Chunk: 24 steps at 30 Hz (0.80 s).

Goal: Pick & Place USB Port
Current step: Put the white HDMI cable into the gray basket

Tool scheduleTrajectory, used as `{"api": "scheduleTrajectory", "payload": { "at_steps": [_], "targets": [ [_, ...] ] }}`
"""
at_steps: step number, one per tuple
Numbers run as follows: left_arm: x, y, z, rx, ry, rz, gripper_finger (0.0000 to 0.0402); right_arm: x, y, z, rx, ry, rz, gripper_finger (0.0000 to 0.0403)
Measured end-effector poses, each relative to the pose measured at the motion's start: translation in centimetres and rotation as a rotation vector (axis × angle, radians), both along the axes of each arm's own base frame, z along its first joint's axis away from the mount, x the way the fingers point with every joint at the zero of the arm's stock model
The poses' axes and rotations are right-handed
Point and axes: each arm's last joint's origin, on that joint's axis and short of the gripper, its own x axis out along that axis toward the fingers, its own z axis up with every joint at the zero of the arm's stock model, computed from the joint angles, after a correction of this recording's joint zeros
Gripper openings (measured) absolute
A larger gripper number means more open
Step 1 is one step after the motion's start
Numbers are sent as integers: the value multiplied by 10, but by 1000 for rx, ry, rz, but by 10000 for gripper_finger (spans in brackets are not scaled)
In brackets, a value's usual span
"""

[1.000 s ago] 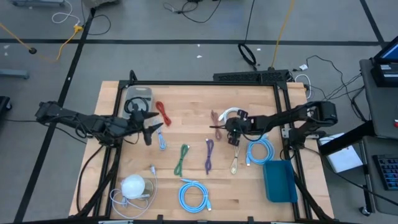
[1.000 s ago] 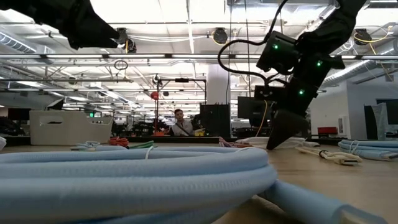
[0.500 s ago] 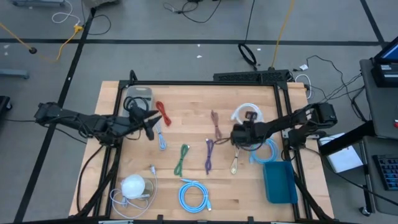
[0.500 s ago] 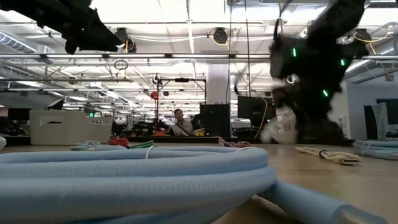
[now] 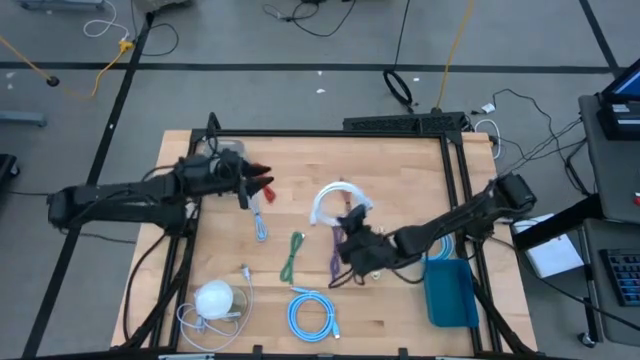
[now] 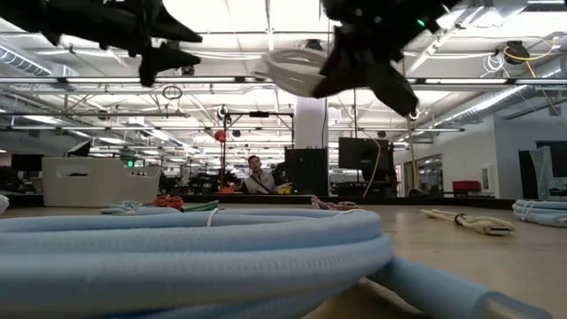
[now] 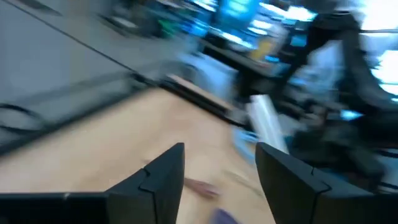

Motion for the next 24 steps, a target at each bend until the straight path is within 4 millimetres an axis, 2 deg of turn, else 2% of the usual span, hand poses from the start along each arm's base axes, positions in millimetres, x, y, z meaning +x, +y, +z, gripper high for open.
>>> {"api": "scheduleTrajectory", "payload": {
  "at_steps": [2,6,11,14,19,24],
  "targets": [
    [1,8,-2,-83,-6,-125,207,9,3,-5,-30,68,5,12],
    [7,19,-11,-215,15,-289,211,26,8,-33,-51,229,30,12],
    [23,21,-26,-281,71,-387,212,43,11,-47,3,220,59,12],
    [33,21,-40,-319,138,-407,212,46,12,-47,-3,200,71,12],
    [49,26,-53,-344,210,-410,212,49,17,-35,-11,130,105,12],
    [70,33,-41,-303,193,-447,212,52,22,-31,5,92,145,12]
  ]
}}
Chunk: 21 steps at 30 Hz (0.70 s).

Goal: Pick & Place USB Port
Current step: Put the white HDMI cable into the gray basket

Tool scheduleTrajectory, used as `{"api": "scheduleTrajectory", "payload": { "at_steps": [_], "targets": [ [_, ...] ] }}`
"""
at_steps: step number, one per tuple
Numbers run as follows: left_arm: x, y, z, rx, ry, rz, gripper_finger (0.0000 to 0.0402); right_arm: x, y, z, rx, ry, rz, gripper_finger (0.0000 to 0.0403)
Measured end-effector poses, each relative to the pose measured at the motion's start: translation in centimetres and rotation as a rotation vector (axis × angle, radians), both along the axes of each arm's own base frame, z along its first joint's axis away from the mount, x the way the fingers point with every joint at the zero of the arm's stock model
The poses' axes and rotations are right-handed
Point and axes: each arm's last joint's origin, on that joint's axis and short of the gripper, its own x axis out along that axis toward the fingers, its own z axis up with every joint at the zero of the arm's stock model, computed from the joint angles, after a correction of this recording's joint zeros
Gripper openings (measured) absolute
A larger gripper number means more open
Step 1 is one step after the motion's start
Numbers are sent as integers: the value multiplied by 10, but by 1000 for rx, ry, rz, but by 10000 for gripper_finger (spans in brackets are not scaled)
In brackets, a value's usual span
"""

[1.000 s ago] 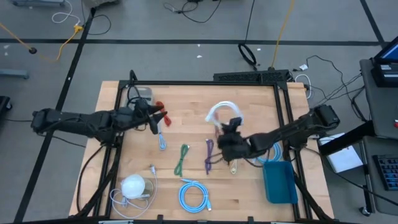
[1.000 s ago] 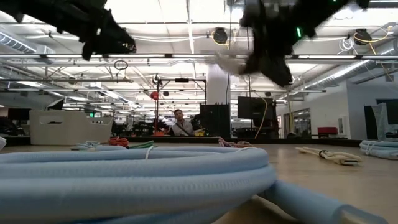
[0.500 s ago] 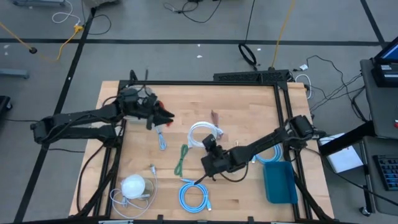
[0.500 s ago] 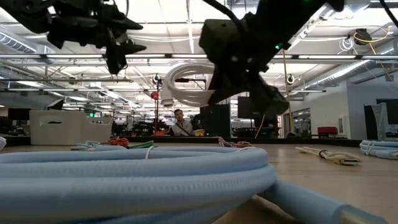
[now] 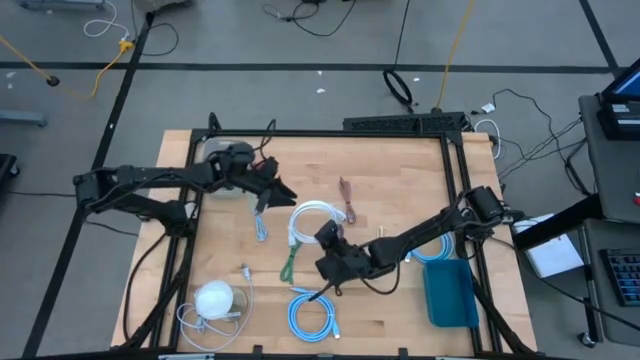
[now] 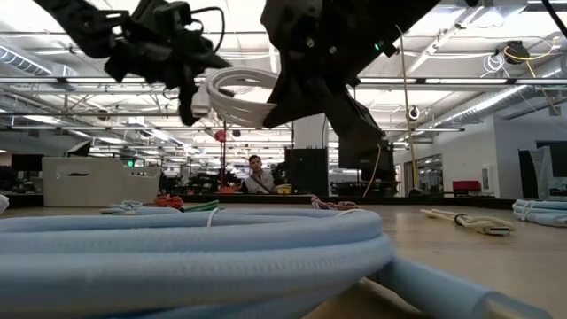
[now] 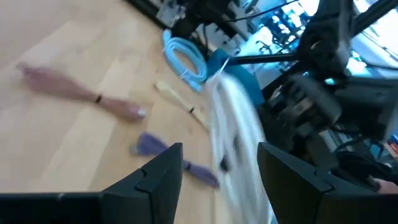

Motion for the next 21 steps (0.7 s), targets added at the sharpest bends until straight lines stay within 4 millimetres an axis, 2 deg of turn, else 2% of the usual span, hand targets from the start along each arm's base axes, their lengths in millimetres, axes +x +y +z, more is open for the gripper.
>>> {"api": "scheduleTrajectory", "payload": {
  "at_steps": [4,8,21],
  "targets": [
    [14,-2,11,7,-26,-54,212,0,0,0,8,-8,-6,12],
    [20,-8,10,4,-7,-96,212,0,-1,0,-6,-12,-21,12],
    [22,-23,7,16,33,-136,212,1,0,1,5,-28,-15,11]
  ]
}}
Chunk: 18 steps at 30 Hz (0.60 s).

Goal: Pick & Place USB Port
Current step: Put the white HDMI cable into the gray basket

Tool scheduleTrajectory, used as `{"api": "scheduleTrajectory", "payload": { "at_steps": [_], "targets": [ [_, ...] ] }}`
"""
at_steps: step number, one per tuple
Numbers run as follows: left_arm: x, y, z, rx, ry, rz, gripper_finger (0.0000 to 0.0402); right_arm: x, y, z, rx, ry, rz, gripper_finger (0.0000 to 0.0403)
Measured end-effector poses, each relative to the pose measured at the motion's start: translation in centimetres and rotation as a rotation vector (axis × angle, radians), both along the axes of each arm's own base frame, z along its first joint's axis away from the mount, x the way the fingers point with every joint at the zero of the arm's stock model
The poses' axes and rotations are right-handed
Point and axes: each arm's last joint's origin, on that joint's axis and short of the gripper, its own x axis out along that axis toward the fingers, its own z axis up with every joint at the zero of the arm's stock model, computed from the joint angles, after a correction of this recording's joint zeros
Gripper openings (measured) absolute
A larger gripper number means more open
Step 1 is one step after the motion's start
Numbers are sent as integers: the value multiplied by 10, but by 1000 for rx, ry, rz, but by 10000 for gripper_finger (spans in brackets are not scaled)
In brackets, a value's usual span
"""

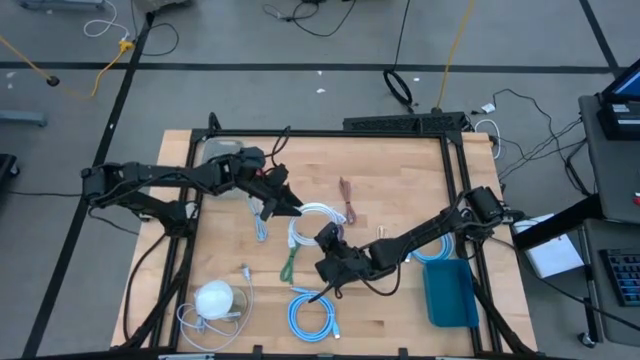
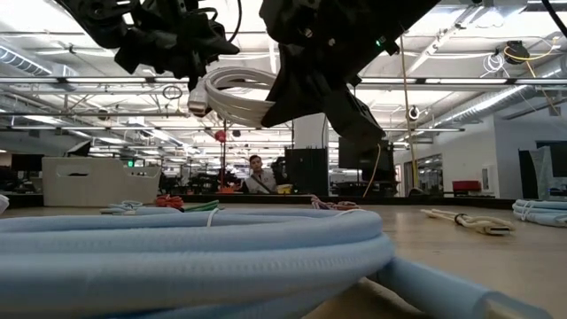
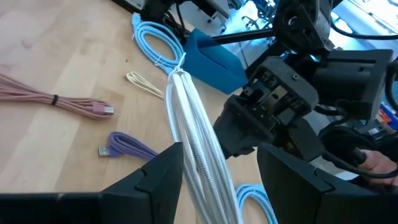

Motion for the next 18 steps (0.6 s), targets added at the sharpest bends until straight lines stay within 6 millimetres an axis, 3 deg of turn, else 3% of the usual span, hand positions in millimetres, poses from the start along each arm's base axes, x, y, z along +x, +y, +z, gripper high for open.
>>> {"api": "scheduleTrajectory", "payload": {
  "at_steps": [11,18],
  "targets": [
    [-1,-1,-5,43,55,55,210,0,-1,0,2,-8,-8,11],
    [-3,-1,-10,78,88,61,170,1,-2,2,-11,-25,-33,11]
  ]
}}
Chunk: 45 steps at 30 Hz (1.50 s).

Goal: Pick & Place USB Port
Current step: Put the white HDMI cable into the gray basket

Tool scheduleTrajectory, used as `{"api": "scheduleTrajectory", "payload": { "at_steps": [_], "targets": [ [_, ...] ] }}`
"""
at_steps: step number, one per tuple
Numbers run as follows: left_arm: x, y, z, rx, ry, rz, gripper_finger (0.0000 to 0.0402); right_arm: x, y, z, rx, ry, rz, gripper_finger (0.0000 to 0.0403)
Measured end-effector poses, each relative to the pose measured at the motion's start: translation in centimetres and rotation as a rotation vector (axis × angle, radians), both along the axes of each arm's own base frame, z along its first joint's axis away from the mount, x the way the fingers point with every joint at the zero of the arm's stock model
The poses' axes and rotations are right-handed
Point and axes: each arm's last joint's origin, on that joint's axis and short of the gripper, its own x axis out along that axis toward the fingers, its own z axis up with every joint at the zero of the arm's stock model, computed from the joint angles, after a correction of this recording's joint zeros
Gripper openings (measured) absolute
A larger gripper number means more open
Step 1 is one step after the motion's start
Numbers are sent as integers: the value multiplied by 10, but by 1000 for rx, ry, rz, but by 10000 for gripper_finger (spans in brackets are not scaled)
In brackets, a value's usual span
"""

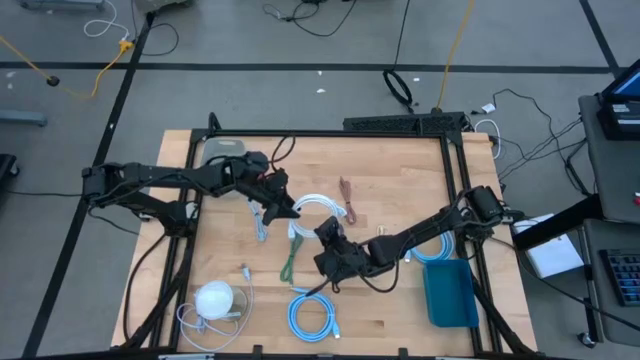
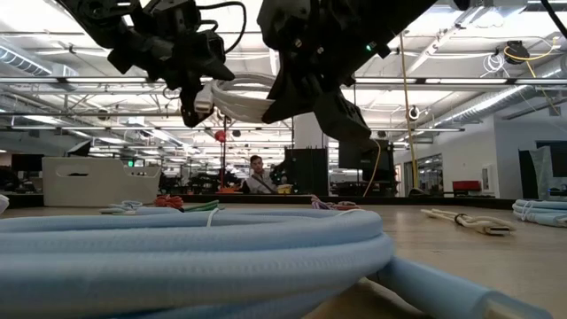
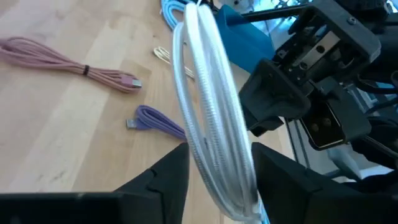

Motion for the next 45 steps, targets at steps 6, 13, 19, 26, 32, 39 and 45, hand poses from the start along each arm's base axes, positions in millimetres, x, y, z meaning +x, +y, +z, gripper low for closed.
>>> {"api": "scheduleTrajectory", "payload": {
  "at_steps": [6,13,19,26,32,39,45],
  "targets": [
    [2,1,3,20,-32,17,128,1,0,1,9,-8,5,10],
    [4,-1,4,83,-41,113,62,4,2,4,61,-86,-3,45],
    [5,-10,11,218,-39,412,62,9,6,15,128,-239,-38,117],
    [-35,-15,18,364,181,840,62,2,22,18,65,-307,-104,157],
    [-93,-34,25,488,247,1264,62,-12,27,1,40,-289,-133,163],
    [-137,-42,2,413,189,1448,62,-17,28,-8,44,-302,-127,164],
    [-162,-40,-43,359,244,1536,62,-16,30,-4,40,-322,-108,163]
  ]
}}
